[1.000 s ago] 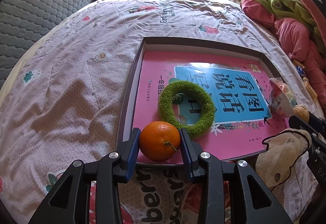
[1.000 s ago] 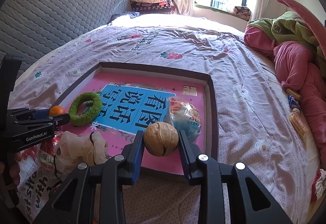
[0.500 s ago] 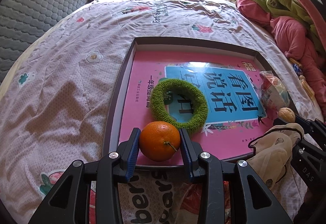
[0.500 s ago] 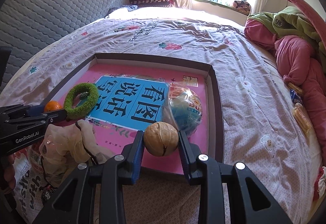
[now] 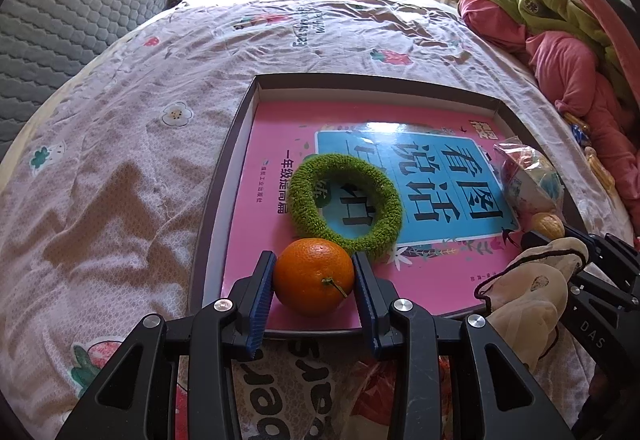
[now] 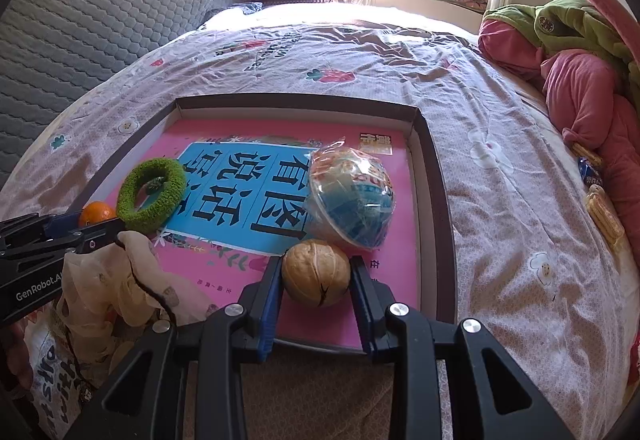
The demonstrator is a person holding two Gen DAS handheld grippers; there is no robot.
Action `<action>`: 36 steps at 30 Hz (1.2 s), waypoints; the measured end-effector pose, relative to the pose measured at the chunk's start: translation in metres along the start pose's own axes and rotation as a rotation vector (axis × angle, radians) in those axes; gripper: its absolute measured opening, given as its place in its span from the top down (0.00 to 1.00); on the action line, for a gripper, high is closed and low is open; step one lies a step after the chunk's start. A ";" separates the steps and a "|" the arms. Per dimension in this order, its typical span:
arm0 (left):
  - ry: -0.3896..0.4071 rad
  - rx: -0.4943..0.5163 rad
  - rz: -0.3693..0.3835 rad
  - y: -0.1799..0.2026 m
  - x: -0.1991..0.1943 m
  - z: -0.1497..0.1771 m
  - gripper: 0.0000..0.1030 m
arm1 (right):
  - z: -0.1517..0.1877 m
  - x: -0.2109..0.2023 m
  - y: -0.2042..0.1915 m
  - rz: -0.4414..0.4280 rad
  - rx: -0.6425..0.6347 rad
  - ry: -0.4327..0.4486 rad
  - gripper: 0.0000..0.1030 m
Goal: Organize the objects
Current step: 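Carry the orange with the left gripper into the box while the right carries the walnut there, then open the left gripper to release the orange while the right releases the walnut in the box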
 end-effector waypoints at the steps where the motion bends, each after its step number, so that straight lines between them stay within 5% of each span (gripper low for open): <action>1: 0.001 0.000 -0.001 0.000 0.000 0.000 0.62 | 0.000 0.000 0.000 0.000 0.001 0.001 0.68; 36: -0.005 -0.028 0.009 -0.006 0.002 -0.001 0.62 | 0.001 -0.008 0.004 0.001 -0.003 0.000 0.67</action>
Point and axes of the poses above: each gripper's, at about its wrist camera, not at the fingertips, and x roughly the way its jaws point, y to its right, z to its underside, the point moved 7 cm from there along x, roughly the way its jaws point, and after that the axes turned 8 degrees about y, right-handed, at the moved point
